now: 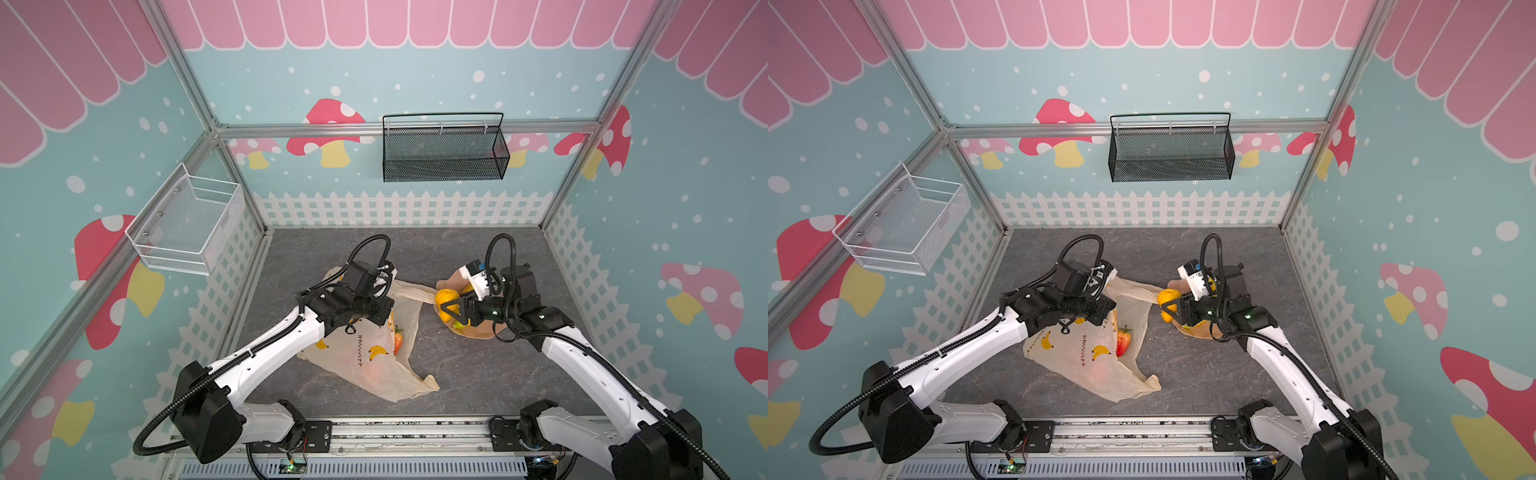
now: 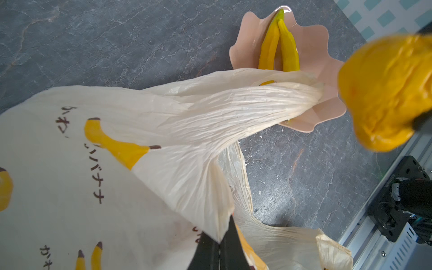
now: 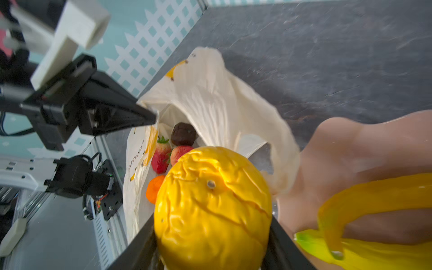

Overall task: Place the fruits into the plastic bag
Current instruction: Place the fruit in the plastic bag.

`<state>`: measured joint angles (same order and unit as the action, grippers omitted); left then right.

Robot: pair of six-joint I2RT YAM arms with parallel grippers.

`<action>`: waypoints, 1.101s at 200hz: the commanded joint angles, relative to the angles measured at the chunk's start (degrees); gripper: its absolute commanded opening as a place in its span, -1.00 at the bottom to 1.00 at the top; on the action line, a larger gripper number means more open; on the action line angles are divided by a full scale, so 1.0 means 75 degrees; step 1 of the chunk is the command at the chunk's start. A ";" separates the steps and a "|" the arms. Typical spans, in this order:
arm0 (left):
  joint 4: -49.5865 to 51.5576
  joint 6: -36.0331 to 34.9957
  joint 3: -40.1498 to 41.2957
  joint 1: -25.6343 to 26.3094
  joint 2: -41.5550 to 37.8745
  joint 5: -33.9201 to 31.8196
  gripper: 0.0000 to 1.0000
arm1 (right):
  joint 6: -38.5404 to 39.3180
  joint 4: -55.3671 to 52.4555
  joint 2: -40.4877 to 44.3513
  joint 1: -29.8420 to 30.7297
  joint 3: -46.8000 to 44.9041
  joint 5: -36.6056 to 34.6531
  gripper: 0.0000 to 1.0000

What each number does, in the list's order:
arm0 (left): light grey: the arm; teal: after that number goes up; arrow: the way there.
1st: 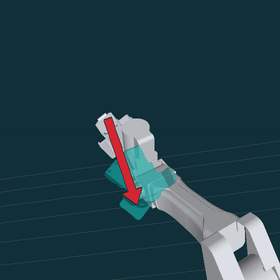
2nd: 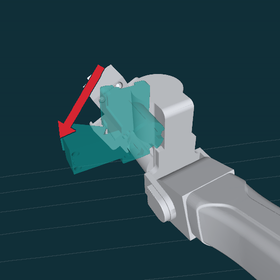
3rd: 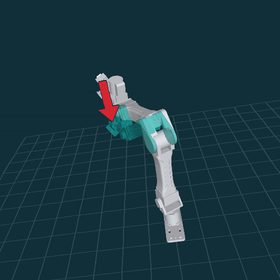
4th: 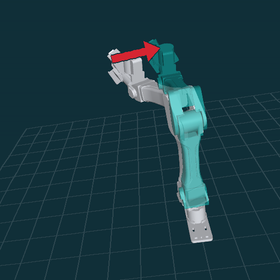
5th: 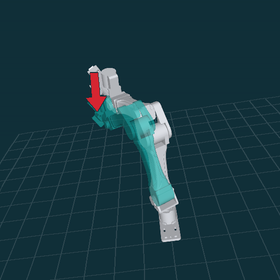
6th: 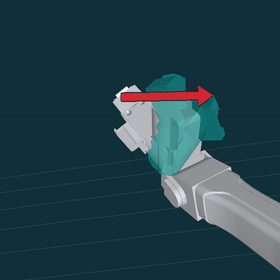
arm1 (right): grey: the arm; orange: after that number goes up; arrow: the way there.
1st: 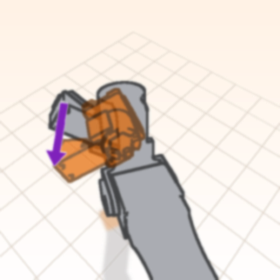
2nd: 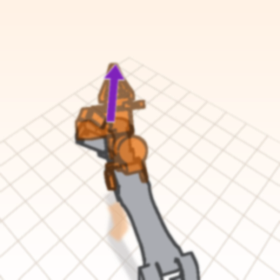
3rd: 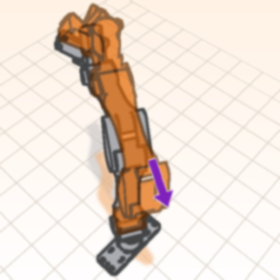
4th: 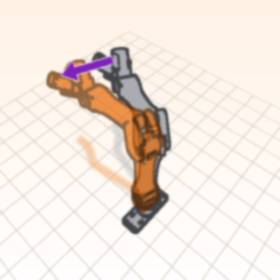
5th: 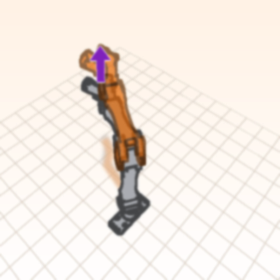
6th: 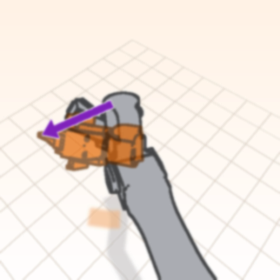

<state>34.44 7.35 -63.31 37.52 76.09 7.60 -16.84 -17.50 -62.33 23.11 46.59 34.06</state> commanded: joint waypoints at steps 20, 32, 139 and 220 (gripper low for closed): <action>-0.0067 0.0104 -0.0239 -0.0041 0.0077 0.0124 -1.00 | -0.0083 0.0335 -0.0359 0.1301 -0.0486 -0.0792 -0.10; -0.0061 0.0116 -0.0233 -0.0045 0.0074 0.0124 -1.00 | -0.0152 0.0503 -0.0425 0.1565 -0.0611 -0.0989 -0.10; 0.0048 0.0043 -0.0453 -0.0045 0.0108 0.0235 -1.00 | -0.0205 0.1374 -0.2164 0.2491 -0.0516 -0.1588 -0.20; 0.0084 0.0051 -0.0516 -0.0037 0.0166 0.0358 -1.00 | -0.0400 0.2066 -0.3601 0.2723 0.0360 -0.1187 -0.23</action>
<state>34.50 7.51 -65.67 37.52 76.73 9.08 -19.38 -5.39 -86.91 42.96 46.00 22.98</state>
